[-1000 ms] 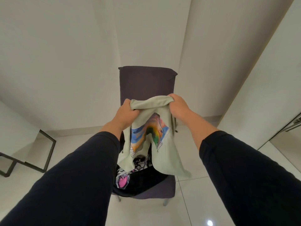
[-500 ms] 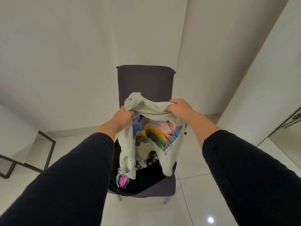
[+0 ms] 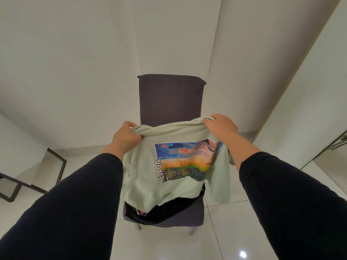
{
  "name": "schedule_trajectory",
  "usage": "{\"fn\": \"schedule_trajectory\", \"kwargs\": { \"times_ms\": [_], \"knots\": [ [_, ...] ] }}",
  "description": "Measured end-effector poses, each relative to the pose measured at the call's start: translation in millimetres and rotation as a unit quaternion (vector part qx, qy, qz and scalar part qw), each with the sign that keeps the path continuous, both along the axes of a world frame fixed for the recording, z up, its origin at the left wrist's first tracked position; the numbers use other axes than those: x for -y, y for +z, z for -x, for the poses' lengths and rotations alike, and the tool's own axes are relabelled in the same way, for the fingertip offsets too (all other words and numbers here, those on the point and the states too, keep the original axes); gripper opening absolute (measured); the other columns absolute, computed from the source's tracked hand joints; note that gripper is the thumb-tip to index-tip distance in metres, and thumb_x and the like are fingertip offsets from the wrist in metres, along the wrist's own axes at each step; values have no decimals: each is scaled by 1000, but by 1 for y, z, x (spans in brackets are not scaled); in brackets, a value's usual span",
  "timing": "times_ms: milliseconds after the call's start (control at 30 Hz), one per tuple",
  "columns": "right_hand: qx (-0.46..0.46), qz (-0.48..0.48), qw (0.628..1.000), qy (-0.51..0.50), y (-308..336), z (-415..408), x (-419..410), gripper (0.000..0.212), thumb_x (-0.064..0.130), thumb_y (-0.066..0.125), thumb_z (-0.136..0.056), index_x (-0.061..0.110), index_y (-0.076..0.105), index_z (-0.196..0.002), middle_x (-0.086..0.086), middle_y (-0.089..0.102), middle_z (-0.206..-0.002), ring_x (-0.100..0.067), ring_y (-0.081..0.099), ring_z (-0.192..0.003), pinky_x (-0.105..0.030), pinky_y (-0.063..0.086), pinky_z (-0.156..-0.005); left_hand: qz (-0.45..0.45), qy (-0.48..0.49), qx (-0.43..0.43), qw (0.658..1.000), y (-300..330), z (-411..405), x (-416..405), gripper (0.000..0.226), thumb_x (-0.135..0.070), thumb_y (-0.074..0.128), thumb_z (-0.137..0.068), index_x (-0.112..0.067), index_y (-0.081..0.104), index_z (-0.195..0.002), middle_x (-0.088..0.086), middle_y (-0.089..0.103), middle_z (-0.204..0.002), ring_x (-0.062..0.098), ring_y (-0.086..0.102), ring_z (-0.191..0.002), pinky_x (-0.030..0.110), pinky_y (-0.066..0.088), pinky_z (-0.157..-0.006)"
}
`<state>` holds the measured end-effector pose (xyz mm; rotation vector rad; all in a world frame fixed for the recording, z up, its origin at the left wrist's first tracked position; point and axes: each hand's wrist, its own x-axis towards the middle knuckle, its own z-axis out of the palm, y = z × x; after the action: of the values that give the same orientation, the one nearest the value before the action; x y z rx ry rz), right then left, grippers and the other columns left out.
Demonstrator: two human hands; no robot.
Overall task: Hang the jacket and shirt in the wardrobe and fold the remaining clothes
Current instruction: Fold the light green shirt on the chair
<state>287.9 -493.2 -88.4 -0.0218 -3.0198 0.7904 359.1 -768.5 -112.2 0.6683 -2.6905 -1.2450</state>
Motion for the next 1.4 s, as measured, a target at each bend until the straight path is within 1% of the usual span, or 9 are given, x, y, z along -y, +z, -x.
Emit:
{"fn": "schedule_trajectory", "kwargs": {
  "times_ms": [200,300,467,633,733,833,1100,1267,1400],
  "knots": [
    [15,21,999,-38,4,3,1,26,36,37,-92,22,59,-94,-3,57,-97,-29,55,-98,-43,41,-96,134,-62,121,982,7,-1,15,13,-17,64,-82,-7,58,-90,9,56,-90,25,54,-83,32,43,-71],
    [-6,61,996,-64,5,5,1,28,38,36,-94,20,56,-88,-7,58,-98,-32,55,-98,-43,41,-94,161,-92,172,967,7,-1,21,28,-34,66,-84,-7,62,-91,8,60,-87,24,56,-81,30,42,-70],
    [-20,149,984,-91,4,7,-8,36,28,37,-98,3,62,-94,-17,58,-93,-32,54,-88,-32,35,-72,-101,-48,139,984,-1,-5,34,55,-47,53,-92,-7,50,-129,8,55,-125,30,51,-119,37,42,-96],
    [-22,212,971,-110,-3,9,-5,28,28,36,-99,9,53,-88,-13,52,-91,-26,49,-85,-32,36,-73,-241,21,25,970,-2,2,43,55,-53,39,-94,-11,53,-127,11,58,-127,29,55,-115,47,41,-104],
    [-16,251,960,-126,-4,12,1,31,32,34,-99,12,53,-85,-10,51,-86,-25,48,-85,-33,36,-74,-277,-42,190,941,-9,-15,41,53,-63,64,-75,-23,64,-109,1,67,-111,22,62,-105,38,50,-90],
    [-14,238,964,-119,-7,12,6,34,29,36,-99,6,60,-98,-12,52,-92,-25,48,-88,-31,36,-76,-163,-105,315,929,-18,-28,39,26,-36,67,-86,-19,65,-105,1,64,-115,19,61,-106,37,55,-88],
    [97,233,961,-109,-10,14,14,58,44,47,-95,-1,50,-131,-17,54,-132,-31,53,-118,-34,41,-97,-143,31,66,987,-3,0,56,14,-20,34,-99,-19,45,-108,9,46,-96,26,46,-91,34,40,-78],
    [198,270,938,-87,-12,15,22,69,57,52,-89,4,50,-132,-12,55,-133,-33,55,-118,-46,43,-104,-178,27,66,981,-3,-2,75,32,-7,25,-96,-22,49,-110,9,47,-85,21,43,-70,30,37,-60],
    [154,350,915,-131,-11,32,25,69,58,45,-90,3,51,-132,-13,57,-130,-32,56,-117,-45,43,-104,-281,40,4,959,14,-7,79,16,-28,47,-97,-27,52,-112,6,53,-105,21,54,-88,34,47,-72]
  ]
}}
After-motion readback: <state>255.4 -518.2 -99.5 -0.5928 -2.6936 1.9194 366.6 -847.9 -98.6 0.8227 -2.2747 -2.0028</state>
